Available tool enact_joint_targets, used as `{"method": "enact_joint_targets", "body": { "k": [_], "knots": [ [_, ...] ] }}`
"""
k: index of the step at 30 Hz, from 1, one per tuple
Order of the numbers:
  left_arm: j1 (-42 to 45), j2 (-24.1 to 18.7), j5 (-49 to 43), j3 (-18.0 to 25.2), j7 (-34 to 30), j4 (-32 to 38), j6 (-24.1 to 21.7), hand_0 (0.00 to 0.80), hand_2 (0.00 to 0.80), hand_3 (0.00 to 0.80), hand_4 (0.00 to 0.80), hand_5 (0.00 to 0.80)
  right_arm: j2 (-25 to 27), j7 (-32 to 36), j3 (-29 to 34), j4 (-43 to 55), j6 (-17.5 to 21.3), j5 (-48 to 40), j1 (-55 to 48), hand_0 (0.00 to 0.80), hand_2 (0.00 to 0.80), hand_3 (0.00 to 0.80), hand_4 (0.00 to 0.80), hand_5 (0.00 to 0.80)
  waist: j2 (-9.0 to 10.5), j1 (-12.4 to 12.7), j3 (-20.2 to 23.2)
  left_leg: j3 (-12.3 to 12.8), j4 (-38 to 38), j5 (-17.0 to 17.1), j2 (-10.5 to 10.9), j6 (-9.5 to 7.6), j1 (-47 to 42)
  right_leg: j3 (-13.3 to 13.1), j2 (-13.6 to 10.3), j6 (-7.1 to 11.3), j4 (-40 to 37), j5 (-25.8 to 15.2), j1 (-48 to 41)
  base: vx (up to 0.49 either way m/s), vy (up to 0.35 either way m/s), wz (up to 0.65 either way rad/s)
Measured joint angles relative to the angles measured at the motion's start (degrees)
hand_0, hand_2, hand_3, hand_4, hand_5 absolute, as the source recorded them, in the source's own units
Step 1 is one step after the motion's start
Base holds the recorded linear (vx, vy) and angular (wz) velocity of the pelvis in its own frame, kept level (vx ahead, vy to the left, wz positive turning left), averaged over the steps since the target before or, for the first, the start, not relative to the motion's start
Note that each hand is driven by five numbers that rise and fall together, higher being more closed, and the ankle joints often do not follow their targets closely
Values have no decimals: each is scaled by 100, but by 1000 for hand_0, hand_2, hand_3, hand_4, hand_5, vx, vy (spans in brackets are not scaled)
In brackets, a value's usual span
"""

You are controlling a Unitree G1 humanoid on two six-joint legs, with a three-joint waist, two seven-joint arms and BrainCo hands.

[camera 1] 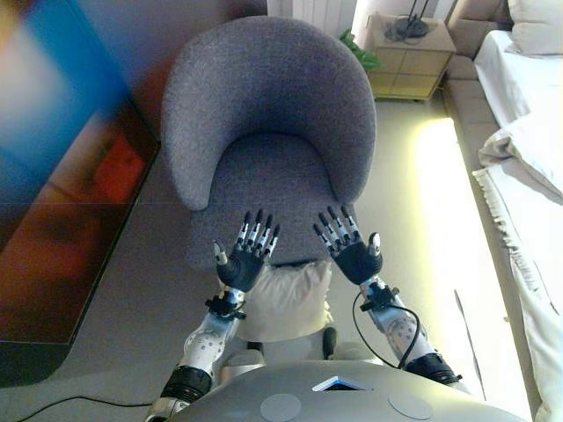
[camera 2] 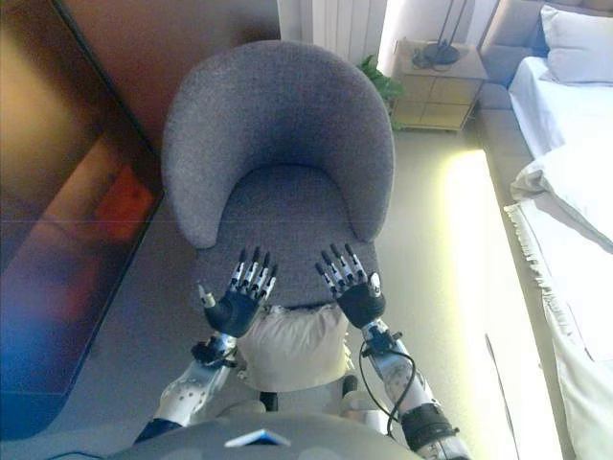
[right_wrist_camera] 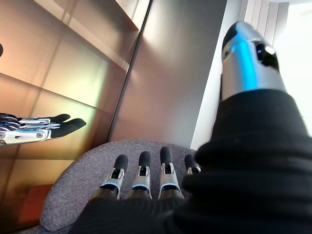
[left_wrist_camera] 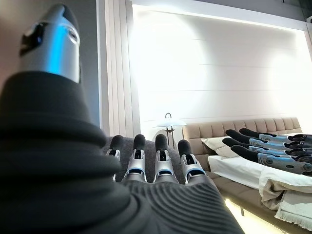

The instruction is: Pick up the cushion and take it to the sofa

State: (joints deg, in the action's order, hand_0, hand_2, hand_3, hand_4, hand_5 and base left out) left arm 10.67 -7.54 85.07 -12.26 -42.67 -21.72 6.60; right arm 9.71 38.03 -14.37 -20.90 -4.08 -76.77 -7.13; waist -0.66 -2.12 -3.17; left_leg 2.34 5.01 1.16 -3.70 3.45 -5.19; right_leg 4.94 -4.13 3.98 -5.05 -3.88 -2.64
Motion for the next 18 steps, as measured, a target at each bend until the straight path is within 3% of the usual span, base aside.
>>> {"method": "enact_joint_targets", "body": {
  "k": [5, 8, 10, 11, 13, 15, 18],
  "knots": [
    [7, -69, -170, -1, 33, -3, -78, 0, 0, 0, 0, 0, 6, -108, -13, 0, 43, 209, -1, 0, 0, 0, 0, 0, -4, -2, 2, 8, -2, 19, 6, 30, -5, -4, 0, -24, -2, -14, 3, 7, 5, 0],
    [-11, -321, -1277, -56, 620, -5, -692, 0, 0, 0, 0, 0, 58, -769, -35, -23, 408, 971, 7, 0, 0, 0, 0, 0, -6, -4, 3, 12, -1, 19, 12, 30, -9, -7, 2, -26, -2, -15, 3, 52, 34, -1],
    [-65, -702, -3044, -249, 1971, -63, -1496, 0, 0, 0, 0, 0, 252, -1832, -105, -153, 798, 2261, 41, 0, 0, 0, 0, 0, -12, -5, 7, 37, 0, 19, 9, 29, -21, -59, 1, -26, -2, -17, 2, 46, 36, -5],
    [-85, -854, -3820, -224, 2700, -97, -1681, 0, 0, 0, 0, 0, 409, -2367, -134, -200, 890, 2960, 32, 0, 0, 0, 0, 0, -14, -6, 7, 47, -1, 18, 9, 29, -25, -73, -1, -22, -2, -20, 4, 45, 32, -6],
    [-81, -1036, -4481, -49, 3552, -111, -1726, 0, 0, 0, 0, 0, 685, -3032, -133, -207, 917, 3857, -4, 0, 0, 0, 0, 0, -18, -3, 5, 65, 0, 18, 9, 28, -33, -94, -3, -16, -3, -23, 4, 35, 19, -5],
    [-82, -1105, -4891, 127, 4087, -225, -1748, 0, 0, 0, 0, 0, 891, -3393, -104, -294, 958, 4289, -7, 0, 0, 0, 0, 0, -27, 7, 3, 69, -1, 18, 8, 27, -32, -106, -3, -13, -3, -24, 1, 38, 17, -2],
    [-85, -1003, -5318, 75, 4380, -648, -1786, 0, 0, 0, 0, 0, 882, -3656, -77, -568, 993, 4528, 16, 0, 0, 0, 0, 0, -51, -1, 5, 84, -3, 13, 17, 19, -57, -117, -2, -5, -3, -18, -4, 64, 62, -3]
  ]
}}
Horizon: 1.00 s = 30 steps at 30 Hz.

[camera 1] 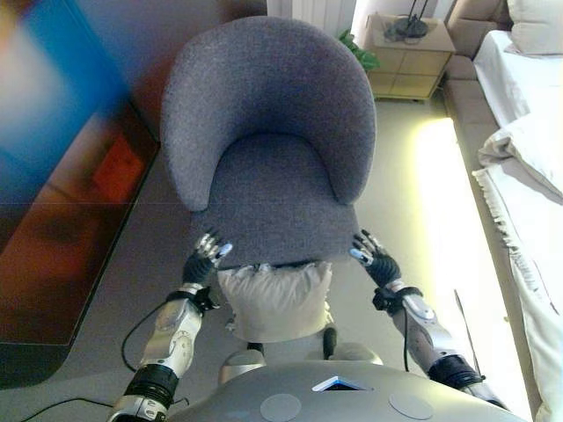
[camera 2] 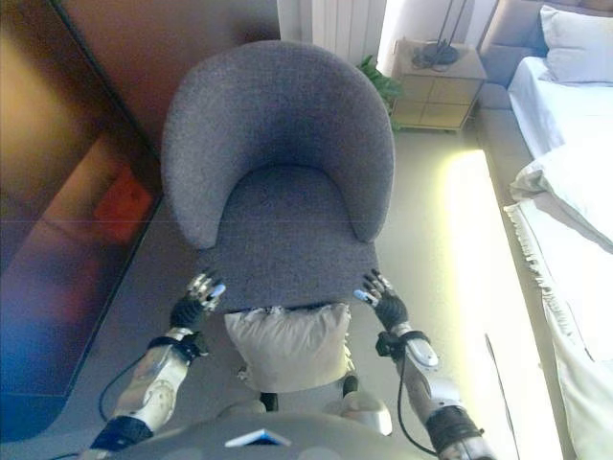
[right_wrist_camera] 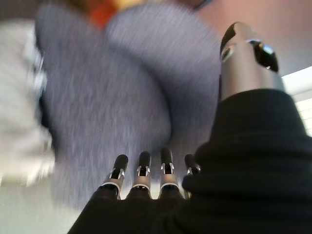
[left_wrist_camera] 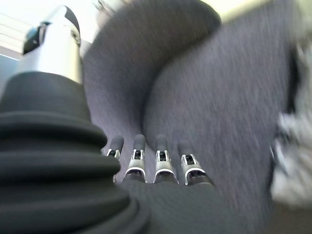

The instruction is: Pick up the cushion and take it to the sofa

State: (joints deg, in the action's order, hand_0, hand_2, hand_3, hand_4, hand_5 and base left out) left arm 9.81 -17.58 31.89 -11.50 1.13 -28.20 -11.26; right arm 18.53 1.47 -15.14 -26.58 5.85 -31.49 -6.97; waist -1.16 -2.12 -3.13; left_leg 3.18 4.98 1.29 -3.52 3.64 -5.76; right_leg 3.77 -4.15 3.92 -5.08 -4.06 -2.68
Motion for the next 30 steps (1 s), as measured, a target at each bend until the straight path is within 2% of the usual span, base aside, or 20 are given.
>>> {"method": "enact_joint_targets", "body": {
  "k": [6, 9, 12, 15, 17, 18, 21, 25, 30],
  "knots": [
    [27, 361, -84, -82, 61, -309, -70, 0, 0, 0, 0, 0, -134, -158, 6, -316, 1, 213, 20, 0, 0, 0, 0, 0, -92, 4, -136, 65, 1, -17, 48, -36, -49, -12, -30, 11, 44, -22, 4, 1, 101, -5],
    [-141, 349, -89, -81, 63, -418, -174, 0, 0, 0, 0, 0, -198, -176, -5, -568, 2, 329, 206, 0, 0, 0, 0, 0, -144, 7, -358, 162, -61, -46, 60, -80, 23, 95, -122, 15, 618, 141, 323, -39, 36, -14],
    [-322, 266, -86, -82, 50, -542, -180, 0, 0, 0, 0, 0, -197, -200, -4, -629, 2, 331, 293, 0, 0, 0, 0, 0, -67, -1, -620, 129, -277, -81, 156, -142, 183, 151, -314, 72, 1215, 399, 637, -4, -66, 7],
    [-502, 110, -54, -149, -2, -732, -181, 0, 0, 0, 0, 0, -202, -172, -23, -980, 97, 319, 437, 0, 0, 0, 0, 0, 42, 6, -727, -23, -588, -144, 224, -170, 589, 175, -397, 99, 1358, 458, 899, -208, -123, 18],
    [-936, 33, 49, -358, 37, -1044, -214, 0, 0, 0, 0, 0, -184, -168, -63, -1583, 216, 257, 899, 0, 0, 0, 0, 0, 79, 40, -916, -60, -1031, -193, 237, -149, 1104, 196, -420, 68, 1438, 415, 1278, -263, -148, 16],
    [-1162, 58, 68, -378, 83, -1164, -226, 0, 0, 0, 0, 0, -176, -200, -99, -1724, 264, 255, 1161, 0, 0, 0, 0, 0, 57, 140, -1061, -72, -1221, -193, 221, -147, 1391, 207, -398, 79, 1486, 327, 1485, -251, -136, 6],
    [-1821, 102, 93, -578, 290, -1450, -340, 0, 0, 0, 0, 0, -169, -385, -271, -1985, 304, 257, 1949, 0, 0, 0, 0, 0, 24, 163, -1514, -151, -1737, -252, 198, -124, 2028, 231, -379, -12, 1788, 267, 1990, -202, -66, 8],
    [-2525, 122, 103, -703, 548, -1468, -725, 0, 0, 0, 0, 0, -27, -664, -460, -1993, 414, 292, 2813, 0, 0, 0, 0, 0, -37, 167, -2085, -190, -2798, -561, 183, -131, 3065, 232, -425, -119, 2897, 636, 2993, -157, 3, 11],
    [-2870, 59, 172, -704, 734, -1480, -874, 0, 0, 0, 0, 0, 156, -836, -492, -1942, 403, 333, 3282, 0, 0, 0, 0, 0, -57, 145, -2376, -281, -4058, -973, 108, -59, 4162, 115, -435, -232, 4249, 1162, 4114, -42, 7, 8]
  ]
}}
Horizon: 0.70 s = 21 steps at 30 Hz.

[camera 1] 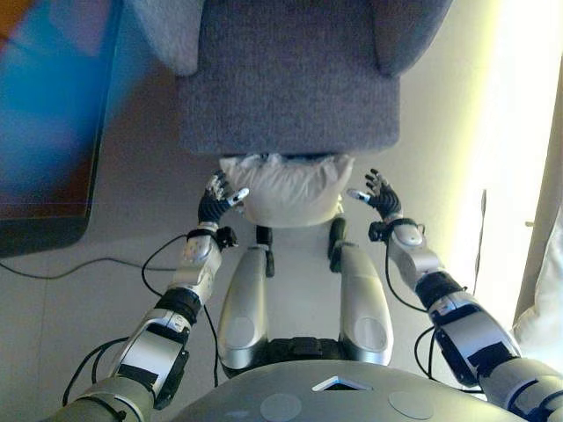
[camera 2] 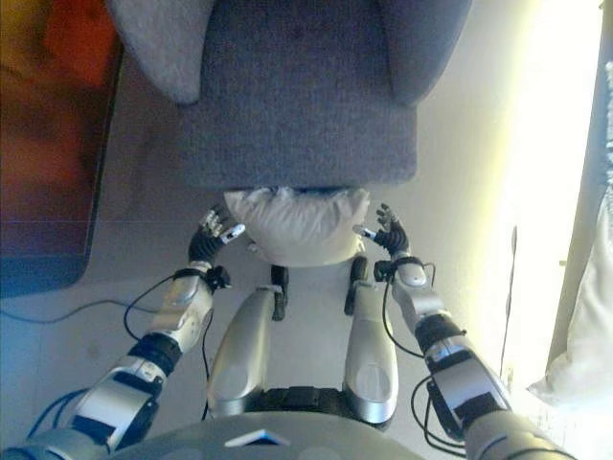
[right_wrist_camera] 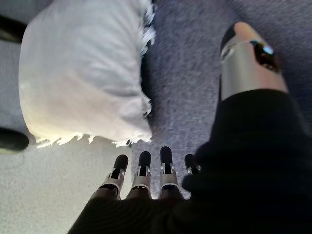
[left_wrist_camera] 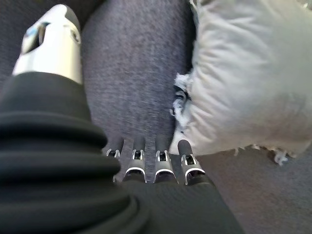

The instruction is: Pick up the cushion and take it to the sofa

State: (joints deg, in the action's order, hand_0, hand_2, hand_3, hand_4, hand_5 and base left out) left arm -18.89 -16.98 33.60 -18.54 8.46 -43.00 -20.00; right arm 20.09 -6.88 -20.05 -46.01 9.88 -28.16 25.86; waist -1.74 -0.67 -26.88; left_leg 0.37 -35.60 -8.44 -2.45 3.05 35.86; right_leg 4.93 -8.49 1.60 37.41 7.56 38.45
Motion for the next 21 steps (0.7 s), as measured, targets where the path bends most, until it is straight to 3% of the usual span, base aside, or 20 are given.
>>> {"method": "enact_joint_targets", "body": {
  "k": [9, 21],
  "knots": [
    [-515, -78, 221, 5, 172, -2, -67, 0, 0, 0, 0, 0, 208, -3, -5, 70, -237, -3, 590, 0, 0, 0, 0, 0, 4, -10, -225, -77, -1786, -444, -229, 147, 1790, -64, -35, -237, 1896, 573, 1822, -20, 4, 3],
    [-844, -283, 225, 36, 888, -169, 164, 0, 0, 0, 0, 0, 425, 307, -120, 82, -435, -10, 911, 0, 0, 0, 0, 0, 2, -31, -250, -343, -3139, -696, -219, 221, 3093, -86, -61, -346, 3194, 851, 3046, 13, 11, 3]
  ]
}}
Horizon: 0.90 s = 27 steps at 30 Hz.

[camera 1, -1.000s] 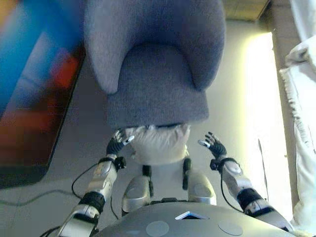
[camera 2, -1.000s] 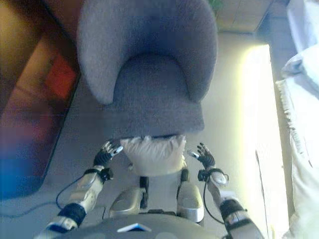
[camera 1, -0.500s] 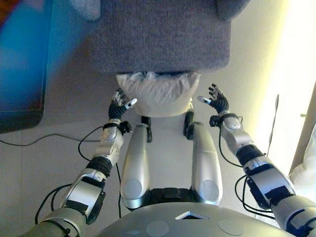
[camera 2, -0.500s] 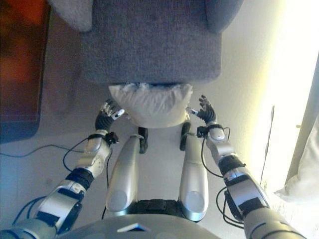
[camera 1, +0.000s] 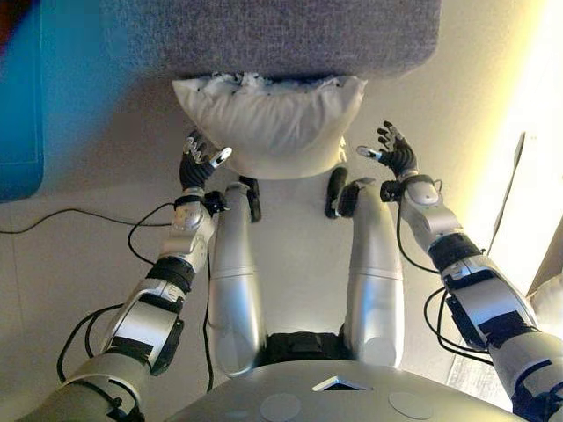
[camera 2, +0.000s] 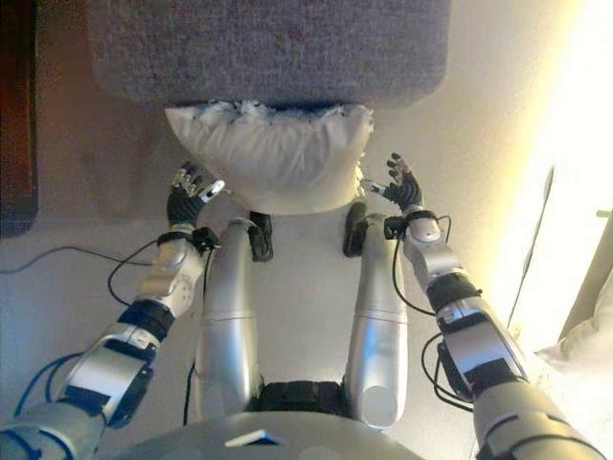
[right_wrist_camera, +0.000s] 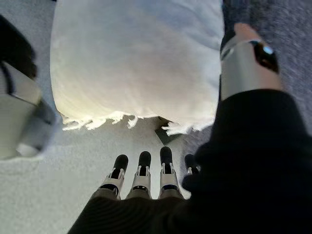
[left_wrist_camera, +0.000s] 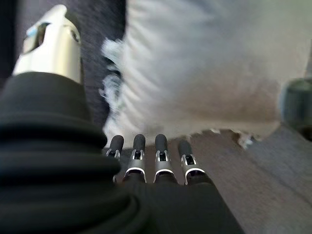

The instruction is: Pick up the cushion and take it to the sofa

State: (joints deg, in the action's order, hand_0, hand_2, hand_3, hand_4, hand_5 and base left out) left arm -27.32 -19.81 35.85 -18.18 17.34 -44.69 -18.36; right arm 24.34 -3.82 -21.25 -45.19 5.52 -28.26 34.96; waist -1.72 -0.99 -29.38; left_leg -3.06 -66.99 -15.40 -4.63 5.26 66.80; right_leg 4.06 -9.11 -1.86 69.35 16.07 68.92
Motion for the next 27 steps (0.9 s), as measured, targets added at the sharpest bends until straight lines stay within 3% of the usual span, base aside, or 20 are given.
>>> {"method": "enact_joint_targets", "body": {
  "k": [15, 27],
  "knots": [
    [-979, -197, 485, 142, 294, -546, 561, 0, 0, 0, 0, 0, 106, 926, -452, -105, -271, -280, 750, 0, 0, 0, 0, 0, 5, -154, -3, 70, -598, 46, 1, -93, 847, -257, 74, 83, 546, -34, 842, -11, 17, 1],
    [-1553, -331, 1279, 141, -195, -758, 748, 0, 0, 0, 0, 0, 138, 729, -653, -113, -433, -323, 1344, 0, 0, 0, 0, 0, -55, -295, -40, 201, -773, -7, -18, -101, 1143, -420, 95, 106, 744, -45, 1235, -33, 55, -2]
  ]
}}
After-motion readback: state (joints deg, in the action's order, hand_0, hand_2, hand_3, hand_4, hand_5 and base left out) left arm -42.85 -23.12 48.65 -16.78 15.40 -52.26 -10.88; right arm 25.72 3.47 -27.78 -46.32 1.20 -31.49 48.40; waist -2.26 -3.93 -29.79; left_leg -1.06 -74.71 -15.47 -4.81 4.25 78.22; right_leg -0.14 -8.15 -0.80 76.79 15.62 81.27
